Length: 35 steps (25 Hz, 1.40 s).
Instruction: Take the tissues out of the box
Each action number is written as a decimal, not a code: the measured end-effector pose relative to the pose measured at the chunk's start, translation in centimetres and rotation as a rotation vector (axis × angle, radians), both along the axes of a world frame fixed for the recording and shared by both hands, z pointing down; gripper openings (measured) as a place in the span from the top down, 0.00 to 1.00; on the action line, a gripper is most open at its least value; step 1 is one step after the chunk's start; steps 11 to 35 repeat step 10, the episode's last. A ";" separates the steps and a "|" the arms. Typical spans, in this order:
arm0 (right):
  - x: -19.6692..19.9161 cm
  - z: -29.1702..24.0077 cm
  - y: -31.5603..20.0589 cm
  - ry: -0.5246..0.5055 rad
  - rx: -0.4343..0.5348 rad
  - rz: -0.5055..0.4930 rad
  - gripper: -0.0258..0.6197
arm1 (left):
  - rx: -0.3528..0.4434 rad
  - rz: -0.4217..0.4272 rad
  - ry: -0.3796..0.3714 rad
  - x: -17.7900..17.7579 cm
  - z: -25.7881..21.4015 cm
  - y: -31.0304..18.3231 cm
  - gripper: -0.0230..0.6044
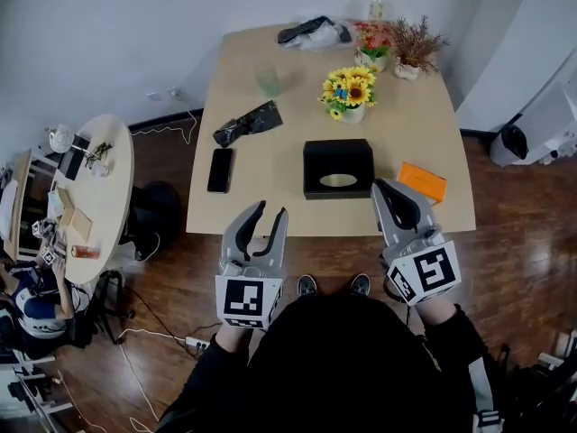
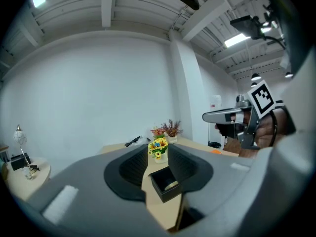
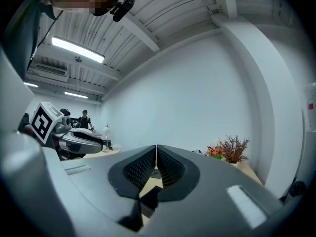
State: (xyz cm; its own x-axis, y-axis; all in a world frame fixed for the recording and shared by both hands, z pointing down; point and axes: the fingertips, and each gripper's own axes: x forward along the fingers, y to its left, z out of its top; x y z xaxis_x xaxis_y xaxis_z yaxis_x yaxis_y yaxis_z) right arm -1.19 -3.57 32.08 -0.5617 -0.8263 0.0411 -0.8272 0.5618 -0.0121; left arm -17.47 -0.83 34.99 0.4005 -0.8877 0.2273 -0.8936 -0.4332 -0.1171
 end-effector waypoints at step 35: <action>0.3 0.4 0.2 0.015 0.000 0.006 0.95 | -0.018 0.002 0.005 0.1 0.7 0.0 0.79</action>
